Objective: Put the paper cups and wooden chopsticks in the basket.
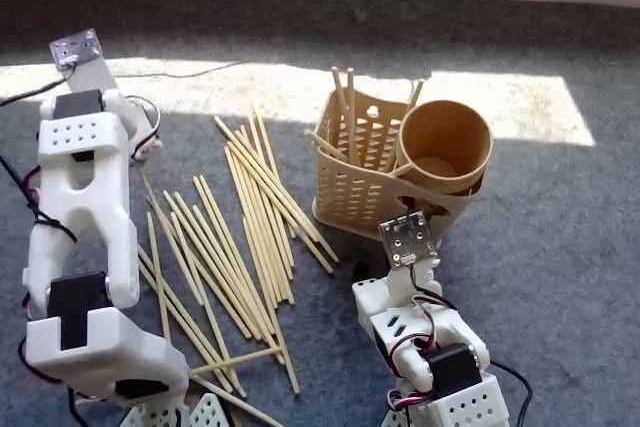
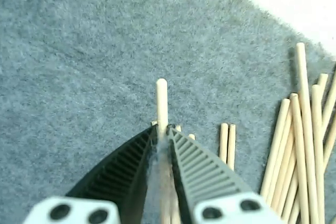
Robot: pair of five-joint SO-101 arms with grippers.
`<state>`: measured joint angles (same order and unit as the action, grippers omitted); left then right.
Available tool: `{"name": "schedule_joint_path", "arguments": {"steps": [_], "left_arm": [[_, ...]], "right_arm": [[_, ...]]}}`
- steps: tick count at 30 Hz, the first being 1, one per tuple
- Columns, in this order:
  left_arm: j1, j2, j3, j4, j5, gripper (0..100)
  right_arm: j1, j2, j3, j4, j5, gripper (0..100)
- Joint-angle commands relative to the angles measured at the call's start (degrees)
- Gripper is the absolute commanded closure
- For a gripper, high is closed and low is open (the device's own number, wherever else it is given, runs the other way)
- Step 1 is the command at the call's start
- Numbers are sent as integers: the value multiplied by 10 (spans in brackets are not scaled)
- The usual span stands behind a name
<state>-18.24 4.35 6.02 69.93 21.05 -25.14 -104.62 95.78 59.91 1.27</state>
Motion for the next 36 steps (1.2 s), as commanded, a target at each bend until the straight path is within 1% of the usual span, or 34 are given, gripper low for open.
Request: {"name": "schedule_joint_path", "arguments": {"steps": [1,7,10,17,19,22,27,30,36], "left_arm": [[12,-11,-89,48,4,995],[17,-11,-226,135,4,995],[30,-11,-305,177,4,995],[103,-11,-482,231,6,995],[124,-11,-534,233,13,995],[153,-10,-606,229,43,995],[209,-5,-696,227,47,995],[237,-5,-718,201,46,995],[284,-5,-720,145,46,995]], "right_arm": [[-2,0,75,4,-1,846],[-2,0,75,4,-1,846],[-2,0,75,4,-1,846],[-2,0,75,4,-1,846],[-1,0,75,4,-1,846],[-1,1,76,11,-1,846],[-1,1,76,15,-1,846],[-3,1,76,16,-1,846],[-3,1,76,16,-1,846]]}}
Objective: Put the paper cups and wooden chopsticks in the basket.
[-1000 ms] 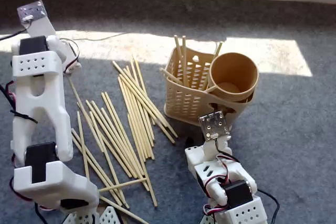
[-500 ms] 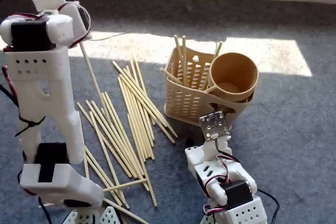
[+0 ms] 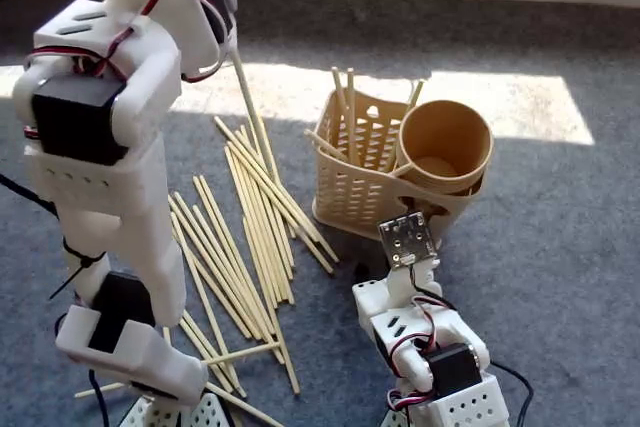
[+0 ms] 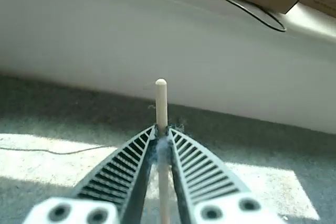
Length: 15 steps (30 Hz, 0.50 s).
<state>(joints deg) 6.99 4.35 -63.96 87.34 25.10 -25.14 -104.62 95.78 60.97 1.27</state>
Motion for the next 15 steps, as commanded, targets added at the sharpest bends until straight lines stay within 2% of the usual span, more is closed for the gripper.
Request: {"name": "schedule_joint_path", "arguments": {"steps": [1,7,15], "left_arm": [[41,-5,-20,-37,5,995],[93,-5,-16,-118,4,995],[116,15,13,-185,4,995]], "right_arm": [[-3,1,76,7,-1,846],[-4,-3,76,21,-3,847],[-4,-2,76,21,-1,847]]}}
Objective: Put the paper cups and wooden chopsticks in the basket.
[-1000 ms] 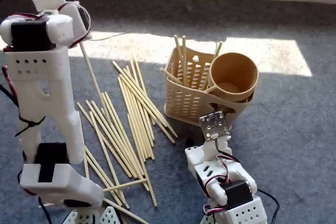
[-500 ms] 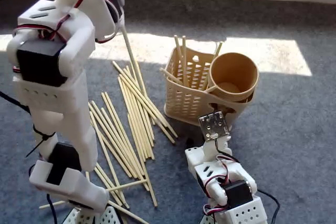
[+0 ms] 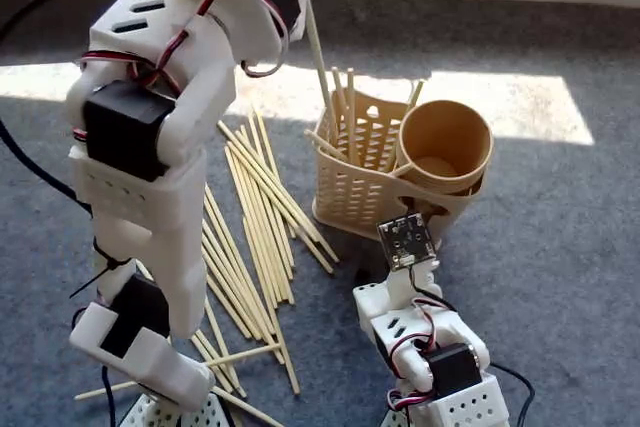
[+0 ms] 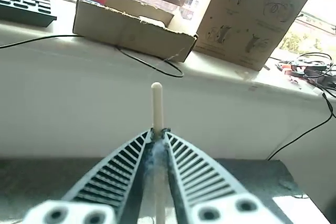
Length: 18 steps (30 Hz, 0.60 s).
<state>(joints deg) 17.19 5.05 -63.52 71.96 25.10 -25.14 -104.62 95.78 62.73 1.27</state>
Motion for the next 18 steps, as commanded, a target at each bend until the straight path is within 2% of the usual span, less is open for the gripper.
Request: {"name": "schedule_joint_path", "arguments": {"steps": [1,6,11,18], "left_arm": [[14,15,15,-40,4,995],[15,44,30,-58,4,995],[17,58,33,-58,4,995],[17,58,84,-84,4,995]], "right_arm": [[-4,-2,76,3,-1,847],[-5,-2,76,3,-1,863],[-28,-2,76,4,0,971],[-29,-2,76,4,0,979]]}}
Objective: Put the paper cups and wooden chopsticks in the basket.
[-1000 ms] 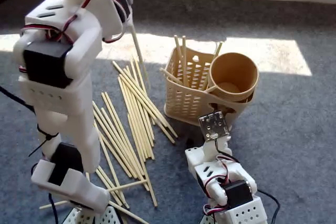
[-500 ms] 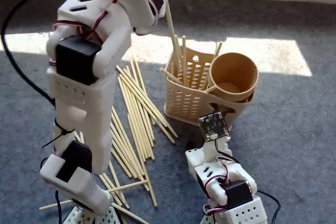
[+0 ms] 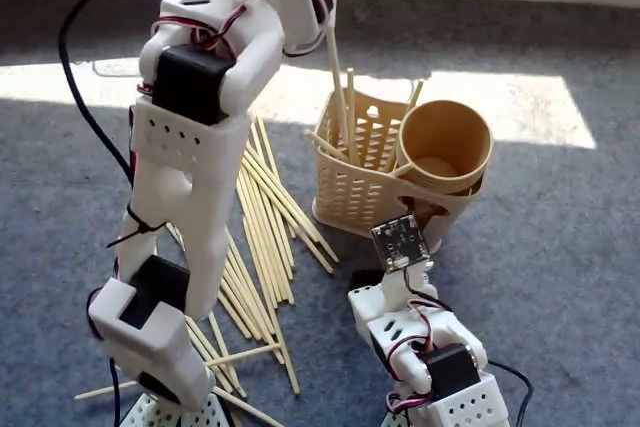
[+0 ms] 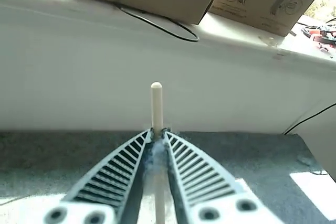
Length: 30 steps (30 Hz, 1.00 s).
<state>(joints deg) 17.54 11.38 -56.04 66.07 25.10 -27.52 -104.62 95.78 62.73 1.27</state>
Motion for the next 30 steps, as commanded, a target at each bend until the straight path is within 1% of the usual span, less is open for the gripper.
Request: {"name": "schedule_joint_path", "arguments": {"steps": [1,5,10,12,14,16,18,30], "left_arm": [[14,-5,20,-33,4,995],[22,-8,54,-52,-25,995],[41,-12,72,-47,-33,993],[46,-12,73,-45,-69,992],[56,-12,73,-13,-91,959],[62,-12,71,18,-92,898],[64,-14,68,37,-92,861],[64,-83,55,107,-92,860]], "right_arm": [[-5,-2,76,4,0,979],[-5,-2,76,4,0,979],[-5,-3,76,3,0,979],[-5,-3,76,3,0,979],[-5,-3,76,3,0,979],[-5,-3,76,3,0,979],[-5,-3,76,3,0,979],[-5,-4,76,3,0,979]]}}
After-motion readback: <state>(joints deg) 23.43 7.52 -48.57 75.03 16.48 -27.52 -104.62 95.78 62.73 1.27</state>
